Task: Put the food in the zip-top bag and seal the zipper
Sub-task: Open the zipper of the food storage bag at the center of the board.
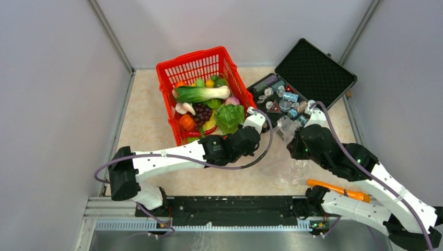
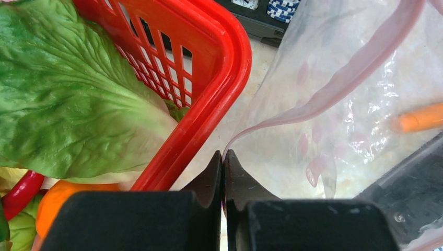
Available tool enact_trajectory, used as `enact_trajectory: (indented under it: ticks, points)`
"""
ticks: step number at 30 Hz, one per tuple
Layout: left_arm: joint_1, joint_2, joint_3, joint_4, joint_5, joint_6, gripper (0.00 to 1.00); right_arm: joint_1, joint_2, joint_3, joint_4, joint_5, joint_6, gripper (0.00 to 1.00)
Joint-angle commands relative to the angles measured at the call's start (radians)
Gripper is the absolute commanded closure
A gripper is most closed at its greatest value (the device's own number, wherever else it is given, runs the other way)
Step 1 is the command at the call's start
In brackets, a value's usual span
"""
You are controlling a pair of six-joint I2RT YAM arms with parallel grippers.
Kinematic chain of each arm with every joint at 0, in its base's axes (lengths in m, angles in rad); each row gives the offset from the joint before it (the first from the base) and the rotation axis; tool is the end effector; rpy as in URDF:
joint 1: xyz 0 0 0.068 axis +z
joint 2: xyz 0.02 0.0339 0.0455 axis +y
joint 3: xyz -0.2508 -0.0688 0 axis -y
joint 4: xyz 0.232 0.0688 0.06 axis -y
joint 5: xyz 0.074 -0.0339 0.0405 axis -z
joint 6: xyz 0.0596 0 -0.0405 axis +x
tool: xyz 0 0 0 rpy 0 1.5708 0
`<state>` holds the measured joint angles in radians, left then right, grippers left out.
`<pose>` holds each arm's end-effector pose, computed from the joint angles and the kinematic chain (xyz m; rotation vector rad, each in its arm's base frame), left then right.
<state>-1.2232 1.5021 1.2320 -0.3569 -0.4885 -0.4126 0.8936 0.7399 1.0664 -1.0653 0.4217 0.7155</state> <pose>0.1438 -0.3148 0.2853 0.5905 2.0629 -0.4300 0.1006 0.0862 0.3274 0.0118 2.2603 0.3823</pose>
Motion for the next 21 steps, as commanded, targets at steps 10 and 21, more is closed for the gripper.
enact_trajectory:
  ticks: [10,21]
  points:
    - [0.006,-0.042,0.005,0.105,0.243,0.059,0.52,-0.004,0.017,-0.031,0.108,-0.006,0.012,1.00]
    - [0.010,-0.135,0.017,0.084,0.330,0.101,0.24,-0.004,0.091,-0.034,0.144,0.029,0.006,1.00]
